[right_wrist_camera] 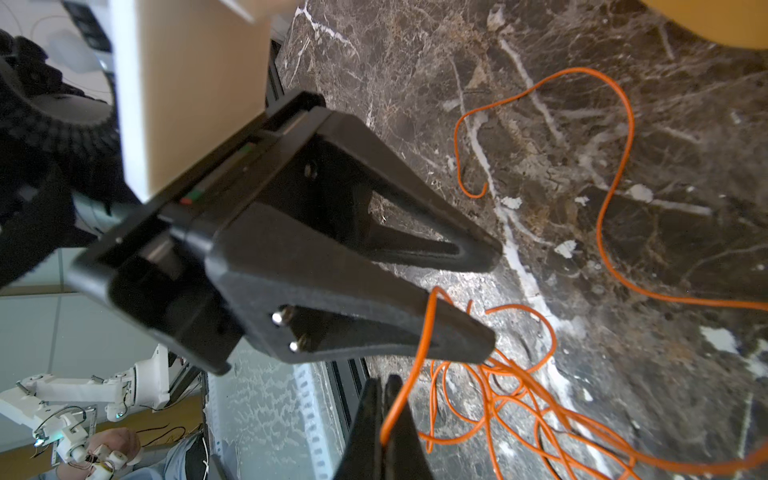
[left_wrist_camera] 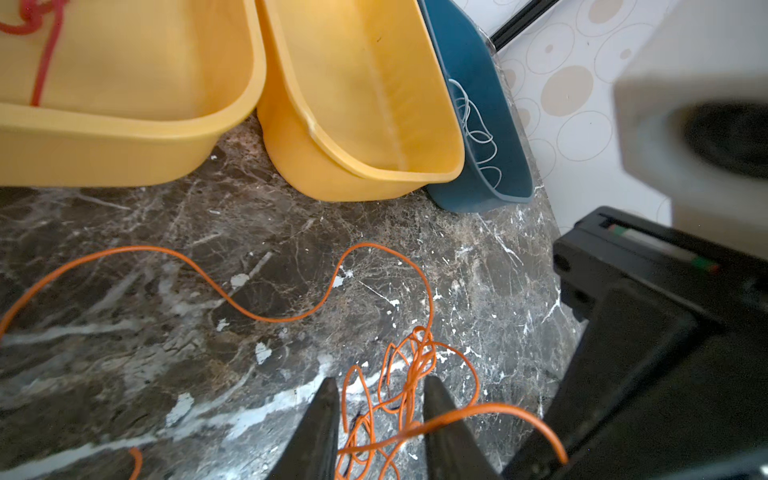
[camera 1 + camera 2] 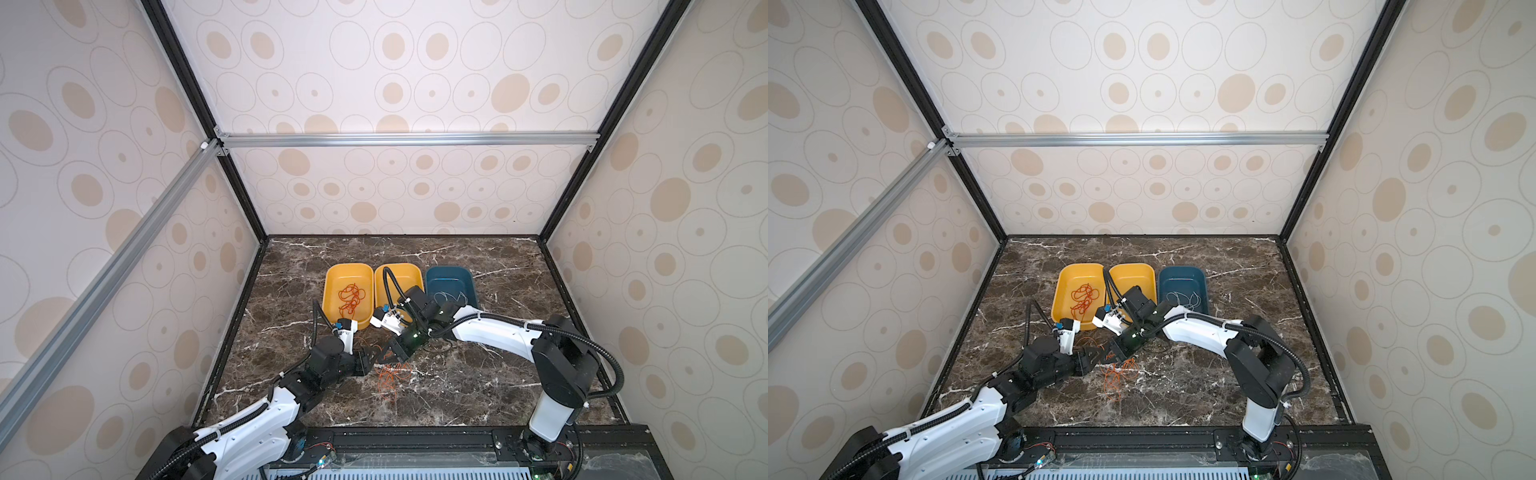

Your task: Untangle the cables

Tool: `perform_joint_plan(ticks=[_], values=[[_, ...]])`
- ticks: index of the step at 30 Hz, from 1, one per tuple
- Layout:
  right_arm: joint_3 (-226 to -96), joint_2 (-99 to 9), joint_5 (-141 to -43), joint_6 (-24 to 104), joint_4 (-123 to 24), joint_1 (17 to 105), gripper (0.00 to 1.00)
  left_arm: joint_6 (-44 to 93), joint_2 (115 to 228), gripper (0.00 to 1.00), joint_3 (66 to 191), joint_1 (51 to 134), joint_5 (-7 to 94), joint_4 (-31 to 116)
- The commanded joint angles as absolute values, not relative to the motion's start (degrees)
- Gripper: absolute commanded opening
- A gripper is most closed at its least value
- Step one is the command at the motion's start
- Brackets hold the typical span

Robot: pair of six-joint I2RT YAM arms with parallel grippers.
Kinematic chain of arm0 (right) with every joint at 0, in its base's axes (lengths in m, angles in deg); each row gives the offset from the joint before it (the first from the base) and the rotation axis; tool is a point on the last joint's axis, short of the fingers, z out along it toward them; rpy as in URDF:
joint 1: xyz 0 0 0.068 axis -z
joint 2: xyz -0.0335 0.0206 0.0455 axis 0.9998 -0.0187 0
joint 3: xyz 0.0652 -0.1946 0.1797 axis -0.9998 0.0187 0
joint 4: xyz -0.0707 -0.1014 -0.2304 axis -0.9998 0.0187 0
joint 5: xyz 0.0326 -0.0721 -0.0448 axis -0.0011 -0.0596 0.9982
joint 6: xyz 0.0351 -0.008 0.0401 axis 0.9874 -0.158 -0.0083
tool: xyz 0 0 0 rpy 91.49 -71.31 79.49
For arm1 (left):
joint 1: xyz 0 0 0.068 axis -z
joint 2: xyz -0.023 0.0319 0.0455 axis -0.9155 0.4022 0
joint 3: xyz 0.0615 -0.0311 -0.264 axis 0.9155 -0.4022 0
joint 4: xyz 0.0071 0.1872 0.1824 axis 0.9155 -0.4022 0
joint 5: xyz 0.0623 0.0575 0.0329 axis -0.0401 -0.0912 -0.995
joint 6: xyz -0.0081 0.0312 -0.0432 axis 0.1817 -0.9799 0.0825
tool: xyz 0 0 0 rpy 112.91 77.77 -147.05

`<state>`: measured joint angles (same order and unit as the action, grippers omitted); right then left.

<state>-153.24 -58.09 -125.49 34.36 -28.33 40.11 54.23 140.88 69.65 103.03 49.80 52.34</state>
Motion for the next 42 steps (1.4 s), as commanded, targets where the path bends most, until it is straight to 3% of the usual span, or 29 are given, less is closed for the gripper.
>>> perform_joint_plan(ticks=[1,5,9,14,24,29,42], values=[[-154.49,-58.96,-125.48,32.86,-27.00,40.27,0.00,52.73,140.93,0.26,72.26,103.46,49.95,54.03],[-154.22,-59.05,-125.14,32.54,-26.75,40.24,0.01,53.07,140.26,0.11,72.06,103.44,47.17,52.93],[-153.50,-58.65,-124.45,32.22,-26.69,40.28,0.11,53.11,139.51,0.00,72.62,103.43,45.32,51.29],[-150.84,-56.94,-121.83,31.43,-27.15,40.91,0.35,53.34,137.61,0.00,73.62,103.46,42.15,47.97],[-143.42,-50.50,-118.80,32.17,-29.82,44.36,0.51,53.50,132.10,0.00,74.31,103.27,37.61,42.35],[-140.89,-51.25,-116.66,32.43,-35.09,44.39,0.55,53.44,131.20,0.00,74.72,103.13,37.70,41.90],[-142.98,-62.90,-118.52,36.46,-48.67,43.56,0.54,53.52,130.48,0.00,75.29,103.17,37.91,41.74]])
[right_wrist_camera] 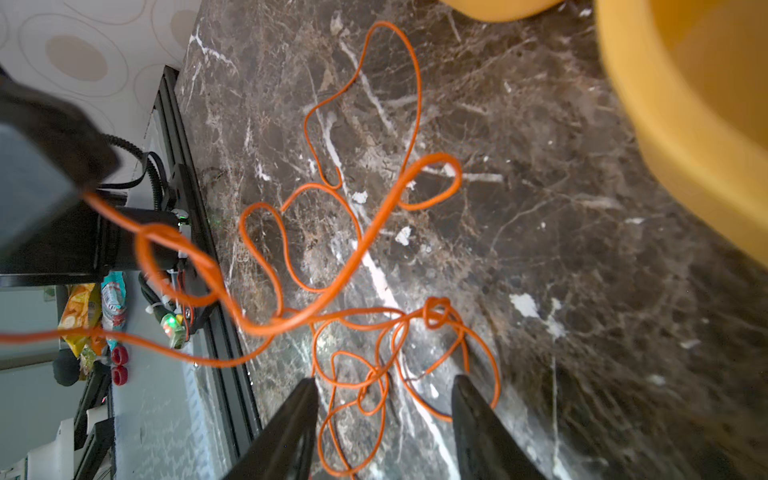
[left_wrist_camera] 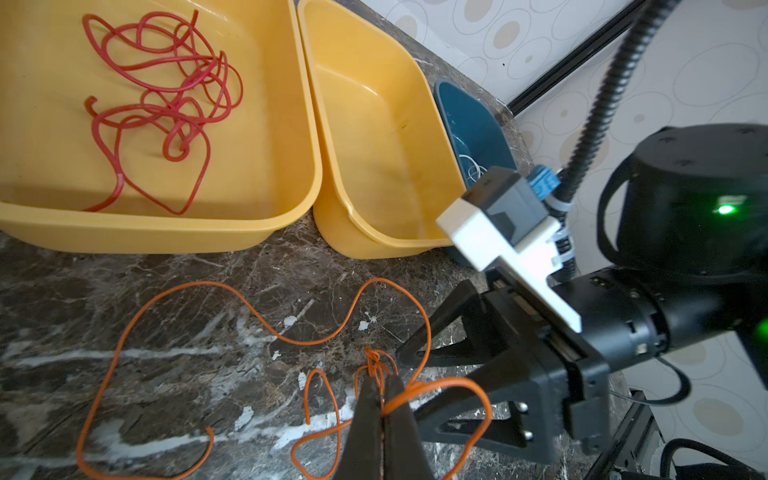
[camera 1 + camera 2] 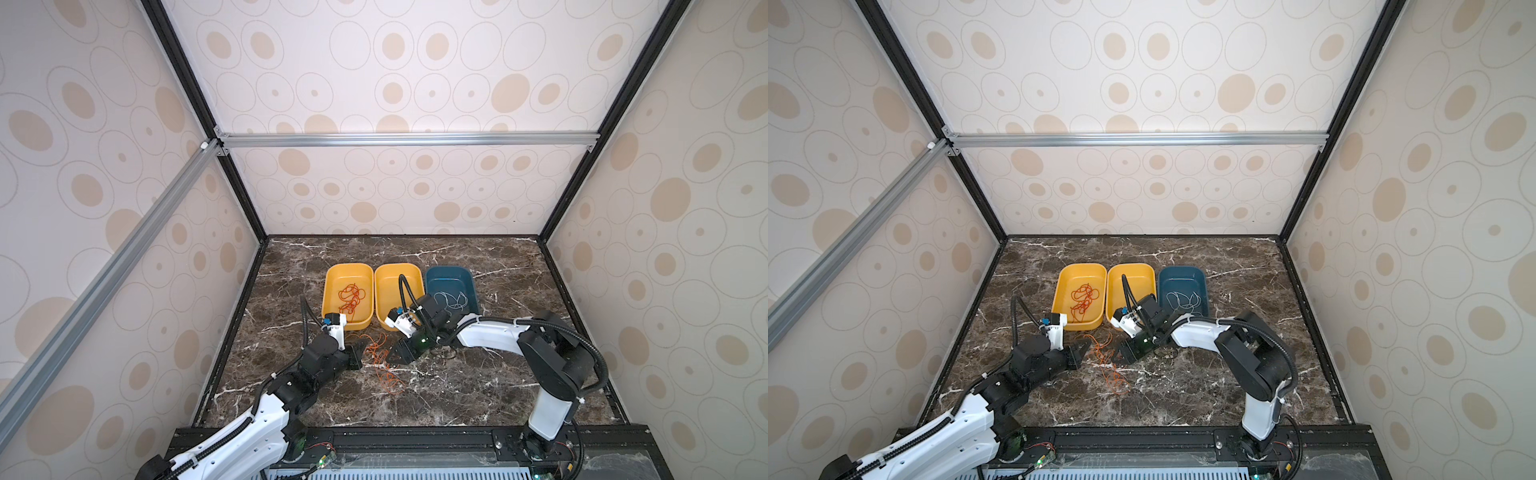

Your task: Untangle the cables

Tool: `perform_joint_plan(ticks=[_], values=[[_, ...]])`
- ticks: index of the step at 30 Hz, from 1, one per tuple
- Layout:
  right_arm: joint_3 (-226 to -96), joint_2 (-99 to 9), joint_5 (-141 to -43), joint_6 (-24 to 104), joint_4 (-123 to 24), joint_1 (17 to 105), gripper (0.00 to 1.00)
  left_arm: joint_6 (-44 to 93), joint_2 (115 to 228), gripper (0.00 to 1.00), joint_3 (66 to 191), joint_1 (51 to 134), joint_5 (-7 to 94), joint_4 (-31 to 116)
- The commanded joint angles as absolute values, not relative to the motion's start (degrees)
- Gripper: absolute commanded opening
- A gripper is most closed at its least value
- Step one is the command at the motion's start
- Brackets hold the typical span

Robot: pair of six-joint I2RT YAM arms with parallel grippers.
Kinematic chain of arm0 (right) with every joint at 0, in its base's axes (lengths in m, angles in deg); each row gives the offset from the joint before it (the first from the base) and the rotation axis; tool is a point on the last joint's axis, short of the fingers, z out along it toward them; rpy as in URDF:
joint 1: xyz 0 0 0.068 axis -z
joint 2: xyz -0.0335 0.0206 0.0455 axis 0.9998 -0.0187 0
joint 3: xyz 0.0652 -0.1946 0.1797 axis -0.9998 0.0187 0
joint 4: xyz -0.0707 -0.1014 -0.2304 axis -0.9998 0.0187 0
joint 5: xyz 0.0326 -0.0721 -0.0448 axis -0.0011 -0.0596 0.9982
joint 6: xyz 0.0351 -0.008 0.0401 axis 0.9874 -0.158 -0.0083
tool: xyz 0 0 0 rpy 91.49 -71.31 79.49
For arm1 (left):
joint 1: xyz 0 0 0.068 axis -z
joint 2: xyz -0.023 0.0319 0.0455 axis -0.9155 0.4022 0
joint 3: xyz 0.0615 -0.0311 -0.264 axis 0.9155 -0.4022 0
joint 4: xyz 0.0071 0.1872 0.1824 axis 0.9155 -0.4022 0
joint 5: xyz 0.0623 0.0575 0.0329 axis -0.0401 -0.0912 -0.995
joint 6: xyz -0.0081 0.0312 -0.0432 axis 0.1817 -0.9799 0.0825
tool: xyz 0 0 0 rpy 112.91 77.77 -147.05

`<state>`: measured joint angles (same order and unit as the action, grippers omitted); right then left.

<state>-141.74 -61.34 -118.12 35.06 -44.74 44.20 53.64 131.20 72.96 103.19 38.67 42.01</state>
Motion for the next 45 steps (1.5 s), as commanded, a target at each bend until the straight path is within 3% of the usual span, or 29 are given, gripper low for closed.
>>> perform_joint_plan(ticks=[1,10,11,17,31,45], values=[[-143.08,-63.49,-119.21,36.69,-49.42,43.41,0.54,53.61,130.64,0.00,75.31,103.18,38.19,42.08],[-144.32,-67.74,-120.68,40.29,-54.96,42.00,0.49,53.50,131.90,0.00,76.13,103.18,38.62,42.72],[-144.51,-68.04,-120.14,40.70,-54.87,41.96,0.46,53.52,131.84,0.00,76.17,103.14,38.66,42.81],[-144.01,-67.99,-118.30,41.17,-51.93,41.95,0.01,53.61,131.31,0.00,76.74,103.15,37.26,42.18],[-133.25,-54.04,-105.53,40.91,-38.25,46.50,0.00,53.76,129.07,0.00,81.05,102.76,24.65,29.47],[-129.53,-43.22,-89.55,45.49,-18.86,59.40,0.00,56.34,126.14,0.00,83.06,101.91,17.76,20.72]])
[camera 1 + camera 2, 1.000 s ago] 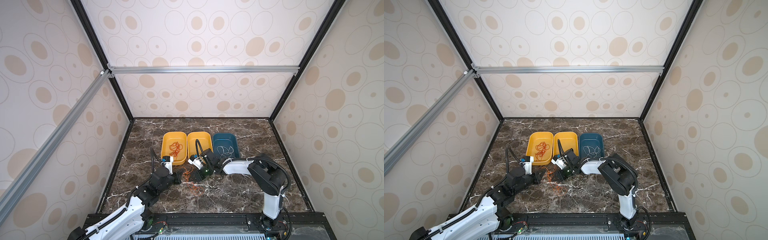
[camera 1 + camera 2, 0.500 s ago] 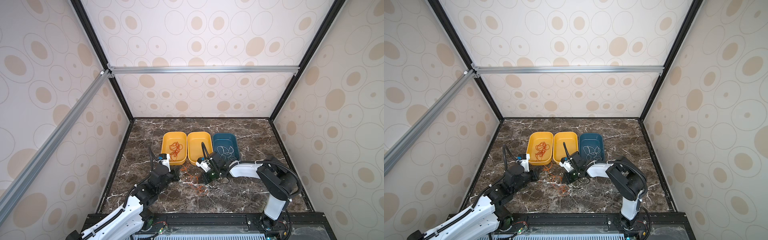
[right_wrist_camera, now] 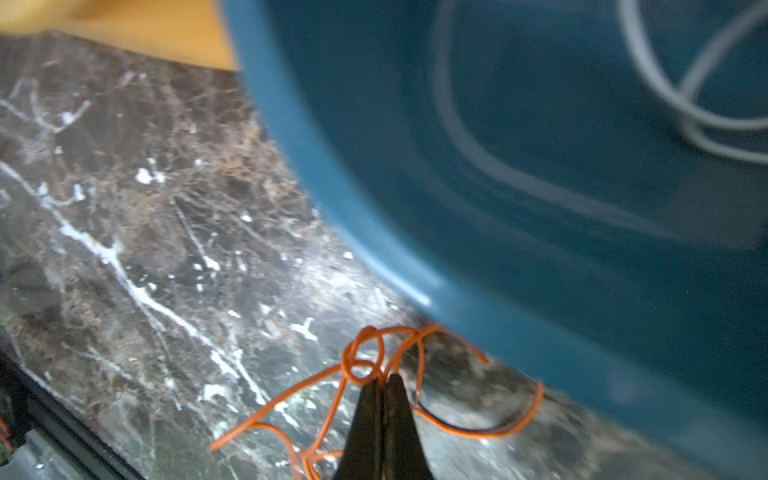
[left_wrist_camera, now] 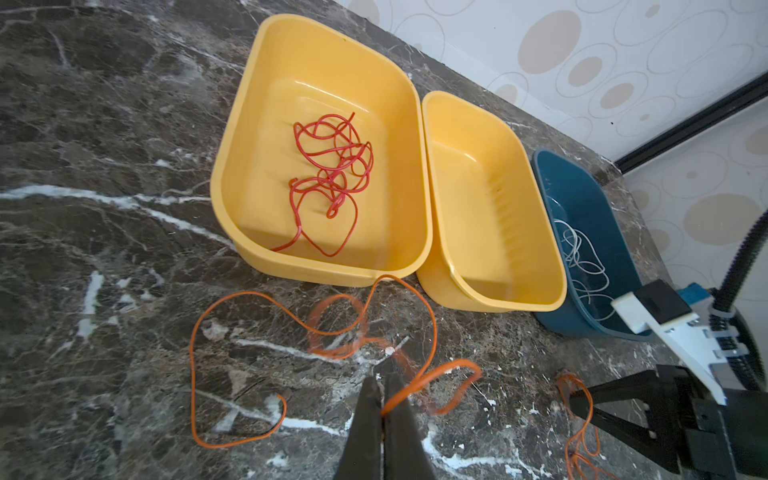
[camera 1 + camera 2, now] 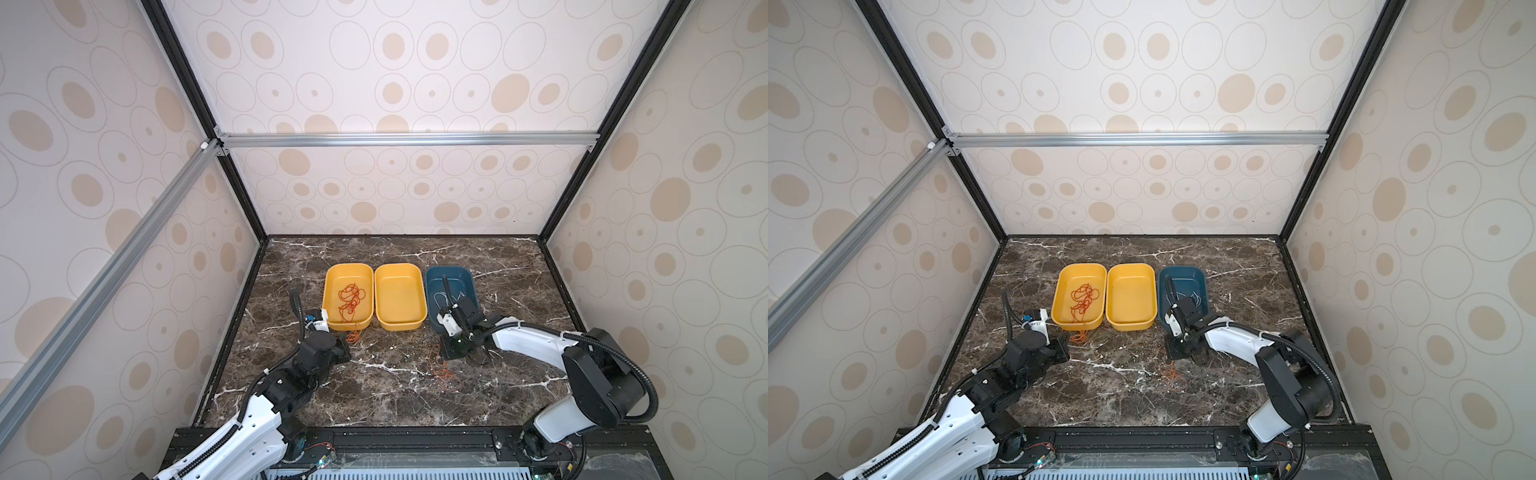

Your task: Untangle the cables

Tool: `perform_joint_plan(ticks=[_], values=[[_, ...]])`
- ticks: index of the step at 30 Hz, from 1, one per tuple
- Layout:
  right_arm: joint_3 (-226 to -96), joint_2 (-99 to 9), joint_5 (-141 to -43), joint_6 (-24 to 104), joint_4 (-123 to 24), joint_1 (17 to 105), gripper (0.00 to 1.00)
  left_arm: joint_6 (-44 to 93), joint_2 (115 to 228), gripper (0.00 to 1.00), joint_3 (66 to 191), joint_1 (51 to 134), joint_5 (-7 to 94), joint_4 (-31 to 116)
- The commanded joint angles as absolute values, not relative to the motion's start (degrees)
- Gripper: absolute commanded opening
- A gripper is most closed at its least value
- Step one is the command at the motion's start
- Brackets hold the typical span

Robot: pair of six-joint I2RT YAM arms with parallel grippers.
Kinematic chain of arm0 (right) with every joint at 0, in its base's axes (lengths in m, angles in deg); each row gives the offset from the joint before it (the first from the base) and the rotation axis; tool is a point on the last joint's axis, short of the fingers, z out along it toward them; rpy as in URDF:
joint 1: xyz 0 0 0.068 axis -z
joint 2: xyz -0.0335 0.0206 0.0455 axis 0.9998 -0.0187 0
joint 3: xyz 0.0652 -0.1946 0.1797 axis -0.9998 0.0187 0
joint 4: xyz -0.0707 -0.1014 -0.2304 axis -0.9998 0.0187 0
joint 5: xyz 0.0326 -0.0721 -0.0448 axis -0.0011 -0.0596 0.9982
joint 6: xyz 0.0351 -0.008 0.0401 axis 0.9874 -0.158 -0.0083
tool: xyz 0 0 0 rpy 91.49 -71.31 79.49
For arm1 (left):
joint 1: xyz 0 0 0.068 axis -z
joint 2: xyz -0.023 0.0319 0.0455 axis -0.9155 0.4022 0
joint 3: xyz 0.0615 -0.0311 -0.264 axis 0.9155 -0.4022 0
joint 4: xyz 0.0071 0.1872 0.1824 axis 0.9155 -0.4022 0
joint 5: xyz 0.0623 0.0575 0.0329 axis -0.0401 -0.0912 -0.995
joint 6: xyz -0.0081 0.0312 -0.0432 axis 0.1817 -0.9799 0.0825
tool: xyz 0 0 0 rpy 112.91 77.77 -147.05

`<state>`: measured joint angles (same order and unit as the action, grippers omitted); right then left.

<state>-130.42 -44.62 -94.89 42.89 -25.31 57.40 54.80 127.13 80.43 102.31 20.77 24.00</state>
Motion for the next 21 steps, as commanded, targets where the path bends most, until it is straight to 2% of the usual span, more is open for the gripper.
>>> perform_joint_plan(ticks=[1,6,11,13,15,17,21], values=[[-129.25,-43.07,-89.44,46.06,-18.14,60.35,0.00,56.49,125.96,0.00,83.16,101.79,17.58,20.33],[-127.77,-40.89,-89.82,45.86,-17.54,62.10,0.00,55.34,125.06,0.00,83.51,101.70,20.24,21.09],[-128.08,-39.55,-95.72,43.05,-18.14,62.10,0.01,53.17,125.87,0.00,84.64,101.71,24.62,22.77],[-128.47,-38.90,-97.32,42.09,-17.54,62.12,0.09,52.05,126.31,0.00,85.41,101.76,27.44,23.85],[-129.06,-37.66,-97.47,41.34,-16.64,62.11,0.22,50.44,126.90,0.00,86.99,101.70,31.35,24.86],[-129.42,-36.29,-96.48,41.27,-15.91,62.09,0.25,48.80,127.61,0.00,89.98,101.78,33.93,24.22],[-131.25,-34.38,-95.68,40.88,-13.94,62.07,0.41,46.59,129.05,0.00,96.61,101.76,36.38,23.21]])
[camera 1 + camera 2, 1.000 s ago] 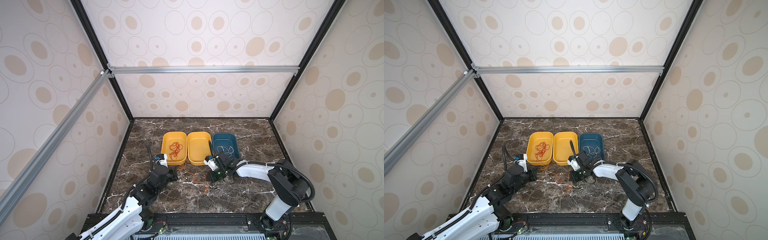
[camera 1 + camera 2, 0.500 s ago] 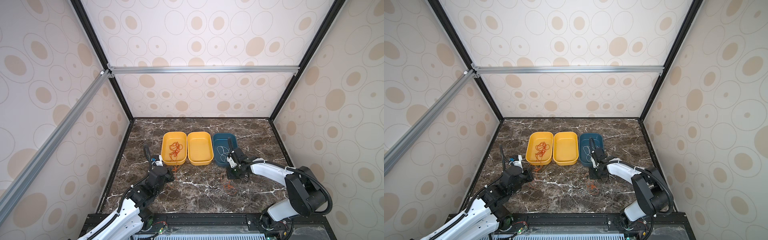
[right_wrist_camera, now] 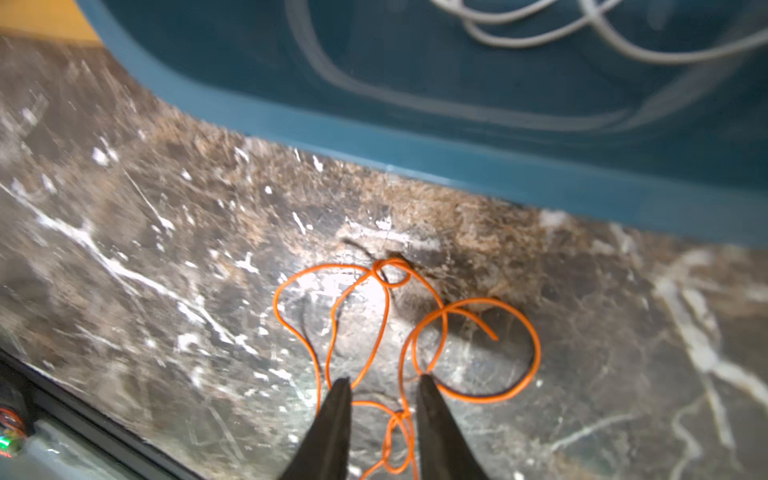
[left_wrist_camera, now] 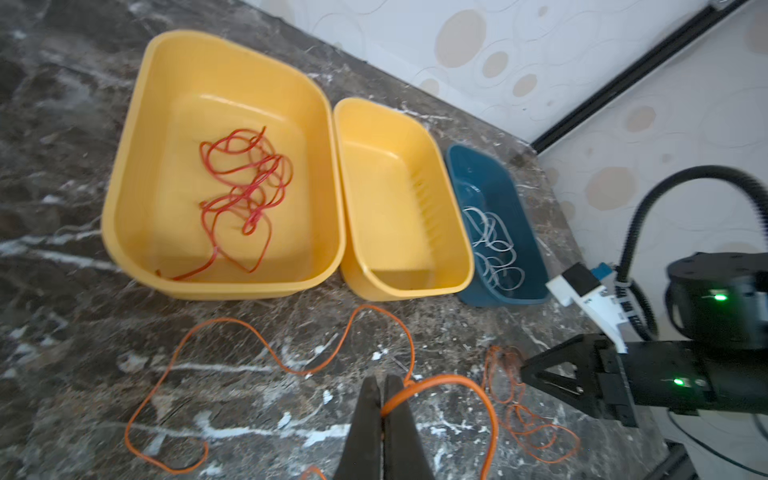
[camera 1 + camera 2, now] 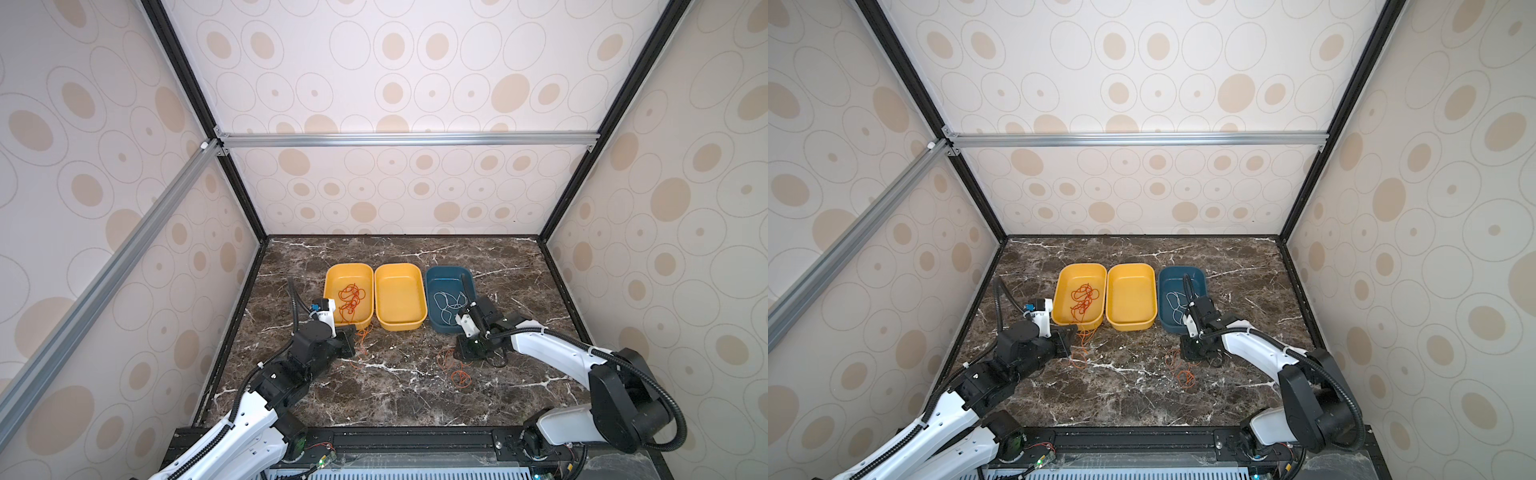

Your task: Untangle the cables

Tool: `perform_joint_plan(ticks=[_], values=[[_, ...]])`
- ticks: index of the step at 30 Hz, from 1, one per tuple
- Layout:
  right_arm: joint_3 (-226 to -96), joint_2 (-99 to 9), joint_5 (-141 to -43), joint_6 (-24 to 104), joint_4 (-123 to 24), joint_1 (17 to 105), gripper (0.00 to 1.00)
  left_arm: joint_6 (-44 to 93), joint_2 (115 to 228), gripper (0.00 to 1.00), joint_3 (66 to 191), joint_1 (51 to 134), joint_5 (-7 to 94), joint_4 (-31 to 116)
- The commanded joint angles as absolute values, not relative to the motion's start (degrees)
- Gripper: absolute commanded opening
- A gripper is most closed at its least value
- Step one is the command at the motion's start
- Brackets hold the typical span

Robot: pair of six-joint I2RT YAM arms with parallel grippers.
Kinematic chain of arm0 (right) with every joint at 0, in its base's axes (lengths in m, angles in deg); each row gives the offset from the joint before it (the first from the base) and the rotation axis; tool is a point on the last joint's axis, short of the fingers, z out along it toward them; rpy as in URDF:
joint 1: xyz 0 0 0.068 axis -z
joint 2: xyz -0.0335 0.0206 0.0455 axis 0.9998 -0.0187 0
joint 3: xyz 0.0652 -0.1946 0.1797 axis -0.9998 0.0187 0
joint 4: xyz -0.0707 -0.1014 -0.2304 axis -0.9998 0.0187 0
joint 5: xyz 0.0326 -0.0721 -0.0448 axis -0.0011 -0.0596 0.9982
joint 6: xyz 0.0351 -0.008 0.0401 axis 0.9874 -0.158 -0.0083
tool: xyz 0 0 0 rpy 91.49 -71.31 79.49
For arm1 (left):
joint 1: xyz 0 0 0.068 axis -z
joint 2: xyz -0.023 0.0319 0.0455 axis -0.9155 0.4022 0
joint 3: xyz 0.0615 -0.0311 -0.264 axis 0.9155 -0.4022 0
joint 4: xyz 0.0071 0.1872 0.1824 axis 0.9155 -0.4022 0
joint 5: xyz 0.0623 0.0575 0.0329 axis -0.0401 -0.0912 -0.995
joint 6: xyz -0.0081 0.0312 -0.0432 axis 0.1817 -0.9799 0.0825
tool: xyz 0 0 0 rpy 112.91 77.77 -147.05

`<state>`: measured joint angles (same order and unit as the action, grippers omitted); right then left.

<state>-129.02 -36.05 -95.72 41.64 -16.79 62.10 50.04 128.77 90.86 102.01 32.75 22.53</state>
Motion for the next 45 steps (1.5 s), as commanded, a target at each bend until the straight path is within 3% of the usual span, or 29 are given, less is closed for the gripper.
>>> perform_joint_plan(ticks=[1,6,25,45], values=[[-131.84,-34.04,-95.65,40.93,-13.66,62.04,0.45,46.49,129.52,0.00,97.81,101.85,36.84,23.62],[-134.17,-32.41,-94.42,41.08,-11.77,62.06,0.53,46.26,134.40,0.00,105.34,101.79,39.18,26.37],[-133.73,-26.97,-91.80,41.65,-11.94,62.20,0.54,33.63,164.15,0.00,138.17,101.65,37.67,27.74],[-128.29,-22.08,-88.10,42.46,-12.14,62.38,0.54,39.16,174.53,0.00,123.43,99.89,33.57,36.85]])
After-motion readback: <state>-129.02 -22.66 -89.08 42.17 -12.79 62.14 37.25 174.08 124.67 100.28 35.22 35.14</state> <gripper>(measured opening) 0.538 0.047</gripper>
